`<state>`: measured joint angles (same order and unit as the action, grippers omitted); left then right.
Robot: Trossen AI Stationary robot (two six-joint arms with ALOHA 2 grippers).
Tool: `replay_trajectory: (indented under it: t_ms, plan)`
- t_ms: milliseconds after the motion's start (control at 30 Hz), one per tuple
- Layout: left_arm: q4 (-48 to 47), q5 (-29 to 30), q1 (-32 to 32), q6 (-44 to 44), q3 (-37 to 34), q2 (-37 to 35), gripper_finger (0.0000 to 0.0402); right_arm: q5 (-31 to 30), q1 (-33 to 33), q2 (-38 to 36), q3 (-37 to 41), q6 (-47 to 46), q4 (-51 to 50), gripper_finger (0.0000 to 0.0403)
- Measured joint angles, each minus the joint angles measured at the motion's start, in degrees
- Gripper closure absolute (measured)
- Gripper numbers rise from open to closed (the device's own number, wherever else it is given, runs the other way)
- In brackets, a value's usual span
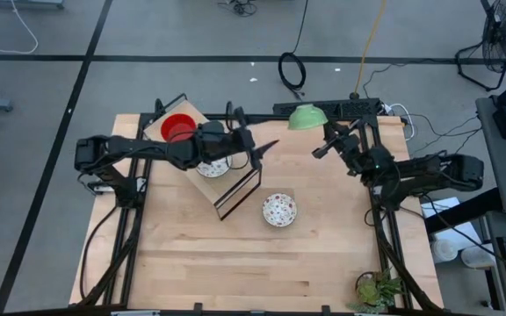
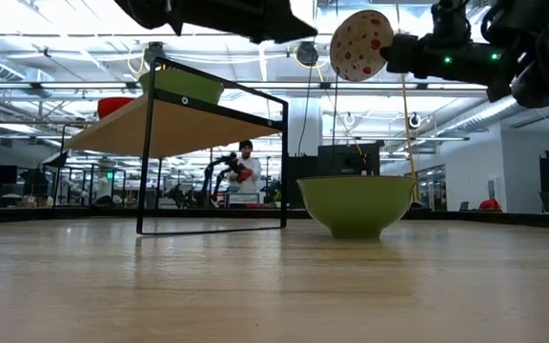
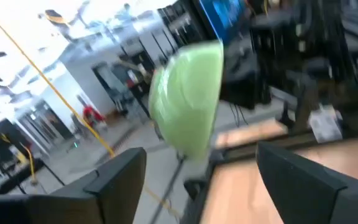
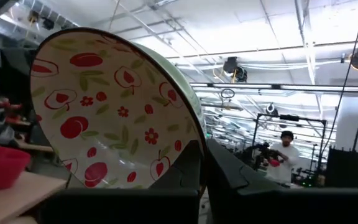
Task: Pick & Place Mini bowls
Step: Stack the bottom white patterned bowl on the white patterned bowl on the shelf
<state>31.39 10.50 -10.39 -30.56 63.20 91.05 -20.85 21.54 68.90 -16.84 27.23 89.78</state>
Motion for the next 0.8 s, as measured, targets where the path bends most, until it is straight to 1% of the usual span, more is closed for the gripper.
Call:
replay_trajectory:
  t_ms: [133, 400, 533, 667, 800]
  plan:
    - [8.0, -0.1, -0.1, 0.0, 0.1, 2.2, 0.0086, 3.4, 1.3, 0.0, 0.0, -3.8, 0.0, 0.0403]
    - [16.3, -3.0, -0.5, 0.0, 0.1, 7.8, 0.0097, 4.7, 1.4, 0.0, -0.7, -5.2, -0.2, 0.0403]
    - [19.2, -3.2, -0.5, -0.2, 0.1, 9.4, 0.0102, 4.8, 1.4, 0.1, -0.7, -7.8, -1.5, 0.0403]
    - [19.5, -3.1, -0.6, -1.8, 0.1, 9.9, 0.0101, 7.9, 1.2, 1.3, -1.7, -11.5, -1.4, 0.0403]
    - [19.7, -3.0, -0.6, -2.5, 0.1, 9.8, 0.0104, 8.9, 0.2, 3.7, -2.9, -11.6, -1.9, 0.0403]
